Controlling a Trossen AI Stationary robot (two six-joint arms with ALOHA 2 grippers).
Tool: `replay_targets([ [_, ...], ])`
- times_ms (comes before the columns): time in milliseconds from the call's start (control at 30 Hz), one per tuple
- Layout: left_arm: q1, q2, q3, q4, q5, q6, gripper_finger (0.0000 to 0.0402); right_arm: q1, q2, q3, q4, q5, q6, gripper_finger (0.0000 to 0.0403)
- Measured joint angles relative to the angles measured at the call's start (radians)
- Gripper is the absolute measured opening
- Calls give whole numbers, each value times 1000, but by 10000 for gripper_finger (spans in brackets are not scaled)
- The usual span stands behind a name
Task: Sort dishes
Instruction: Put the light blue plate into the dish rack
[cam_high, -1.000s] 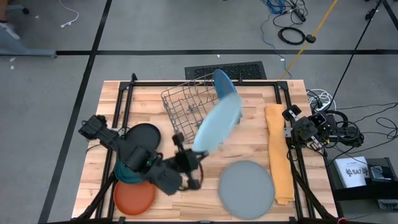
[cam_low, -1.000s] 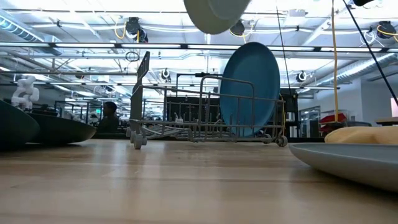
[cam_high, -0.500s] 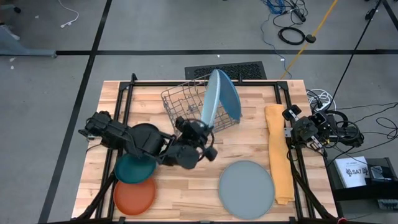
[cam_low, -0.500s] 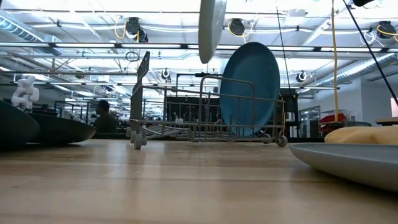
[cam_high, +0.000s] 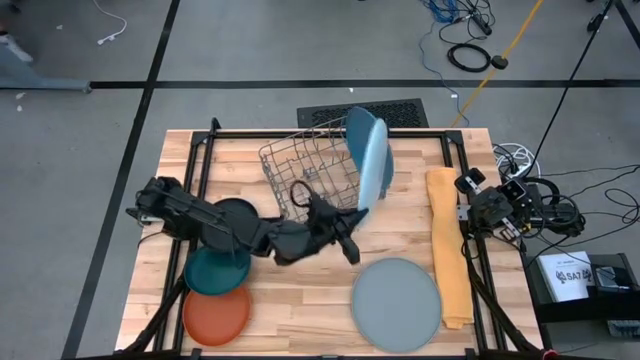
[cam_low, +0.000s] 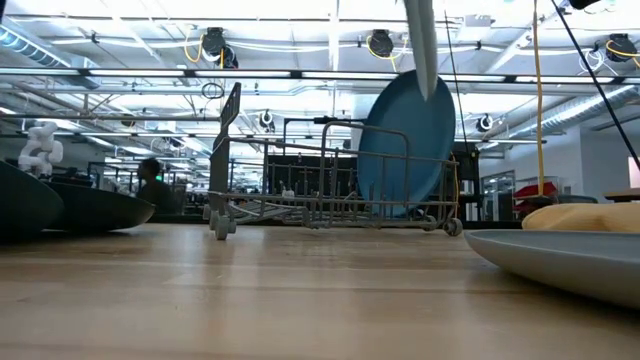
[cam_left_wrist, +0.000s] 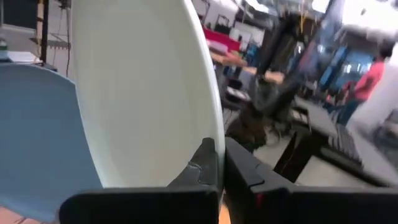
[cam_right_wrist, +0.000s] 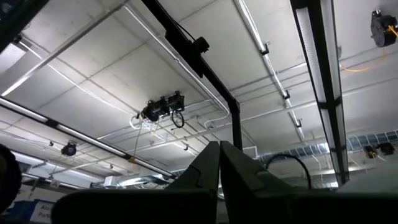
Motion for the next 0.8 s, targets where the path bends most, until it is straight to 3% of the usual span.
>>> replay_targets([
  [333,85,-90,-225,175,-46,-193,0,0,0,0,15,0,3,6],
  [600,110,-119,-247,170,-42,-173,0,0,0,0,18,0,16,6],
  [800,170,-80,-247,73,-50,-425,0,0,0,0,14,-1,7,6],
])
